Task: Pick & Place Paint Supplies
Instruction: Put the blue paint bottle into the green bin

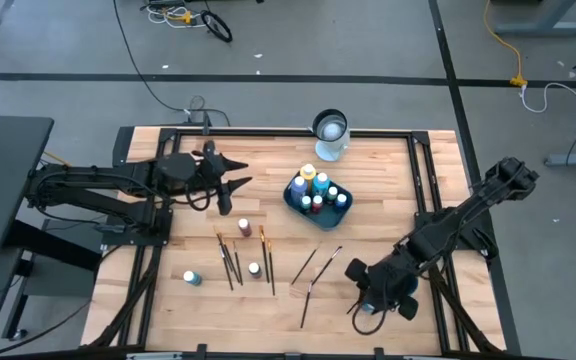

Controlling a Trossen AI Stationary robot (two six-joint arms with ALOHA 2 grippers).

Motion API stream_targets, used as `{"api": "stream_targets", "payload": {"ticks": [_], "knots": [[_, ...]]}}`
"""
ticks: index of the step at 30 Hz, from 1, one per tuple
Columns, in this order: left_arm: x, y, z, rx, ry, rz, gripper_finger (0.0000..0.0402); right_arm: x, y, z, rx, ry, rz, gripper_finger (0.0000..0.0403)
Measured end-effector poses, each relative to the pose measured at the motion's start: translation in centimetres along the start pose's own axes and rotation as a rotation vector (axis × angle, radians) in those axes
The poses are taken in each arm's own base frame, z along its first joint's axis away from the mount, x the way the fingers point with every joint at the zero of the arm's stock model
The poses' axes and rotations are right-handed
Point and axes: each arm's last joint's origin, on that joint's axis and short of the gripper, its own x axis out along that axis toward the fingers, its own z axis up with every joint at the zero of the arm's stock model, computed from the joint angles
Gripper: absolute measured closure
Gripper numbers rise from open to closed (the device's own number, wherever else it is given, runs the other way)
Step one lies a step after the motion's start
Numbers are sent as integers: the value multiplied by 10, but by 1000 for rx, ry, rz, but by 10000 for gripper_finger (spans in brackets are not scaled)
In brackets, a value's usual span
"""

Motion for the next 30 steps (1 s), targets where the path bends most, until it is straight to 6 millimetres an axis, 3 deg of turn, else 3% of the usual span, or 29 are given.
{"api": "stream_targets", "payload": {"ticks": [5,21,30], "knots": [[0,1,4,24,-35,20,231,12,3,-5,56,94,-27,213],[0,0,6,25,-58,16,231,25,9,-14,120,206,-39,214],[0,0,6,26,-57,16,231,24,9,-15,121,226,-44,274]]}}
